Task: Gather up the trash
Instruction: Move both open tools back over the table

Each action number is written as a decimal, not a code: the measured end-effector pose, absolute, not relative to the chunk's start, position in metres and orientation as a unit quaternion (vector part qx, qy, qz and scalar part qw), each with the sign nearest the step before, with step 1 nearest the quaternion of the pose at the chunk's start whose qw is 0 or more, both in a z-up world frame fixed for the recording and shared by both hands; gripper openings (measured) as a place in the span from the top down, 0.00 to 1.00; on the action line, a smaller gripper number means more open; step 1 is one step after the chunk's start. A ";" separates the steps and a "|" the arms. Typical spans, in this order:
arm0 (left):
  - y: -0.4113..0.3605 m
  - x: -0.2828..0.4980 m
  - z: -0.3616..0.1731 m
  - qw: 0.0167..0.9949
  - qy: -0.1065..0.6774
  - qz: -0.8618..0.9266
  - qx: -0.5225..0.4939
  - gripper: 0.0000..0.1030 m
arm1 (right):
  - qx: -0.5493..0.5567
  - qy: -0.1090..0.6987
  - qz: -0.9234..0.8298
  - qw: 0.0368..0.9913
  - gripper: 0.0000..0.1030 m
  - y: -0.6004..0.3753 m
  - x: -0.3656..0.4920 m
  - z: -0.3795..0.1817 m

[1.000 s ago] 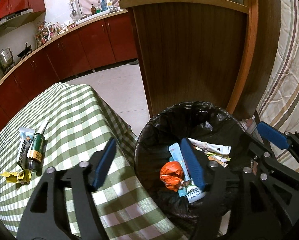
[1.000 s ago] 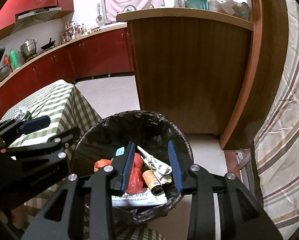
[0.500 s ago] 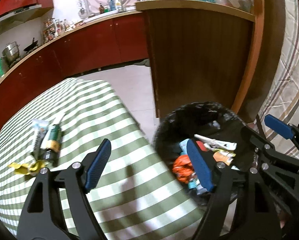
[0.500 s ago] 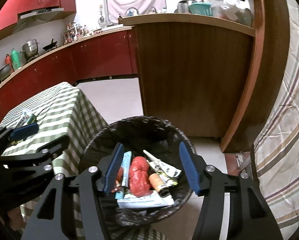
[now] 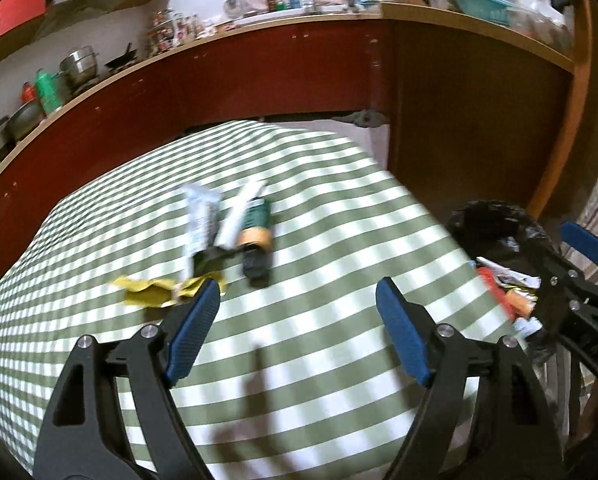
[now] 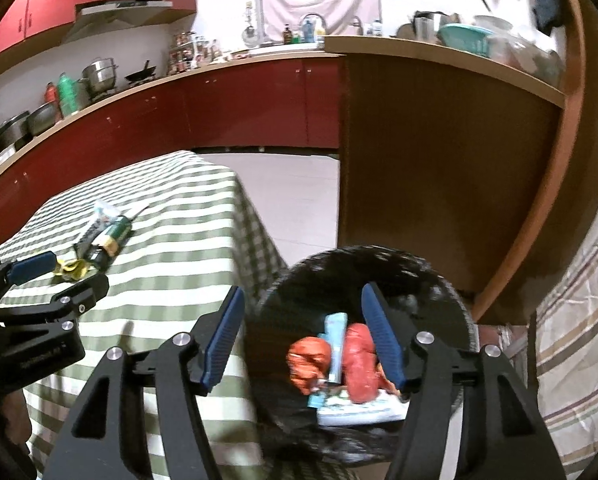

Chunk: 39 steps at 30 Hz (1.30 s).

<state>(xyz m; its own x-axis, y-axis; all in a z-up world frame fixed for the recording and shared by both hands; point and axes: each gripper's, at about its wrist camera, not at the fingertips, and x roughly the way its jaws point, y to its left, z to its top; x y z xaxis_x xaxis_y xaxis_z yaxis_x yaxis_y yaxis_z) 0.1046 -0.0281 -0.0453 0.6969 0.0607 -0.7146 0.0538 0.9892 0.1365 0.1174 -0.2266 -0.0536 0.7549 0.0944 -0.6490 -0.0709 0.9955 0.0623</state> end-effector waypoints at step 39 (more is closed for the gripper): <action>0.076 0.145 -0.075 0.900 0.433 0.037 0.027 0.35 | -0.017 0.368 0.117 0.922 0.38 -0.131 0.146 -0.053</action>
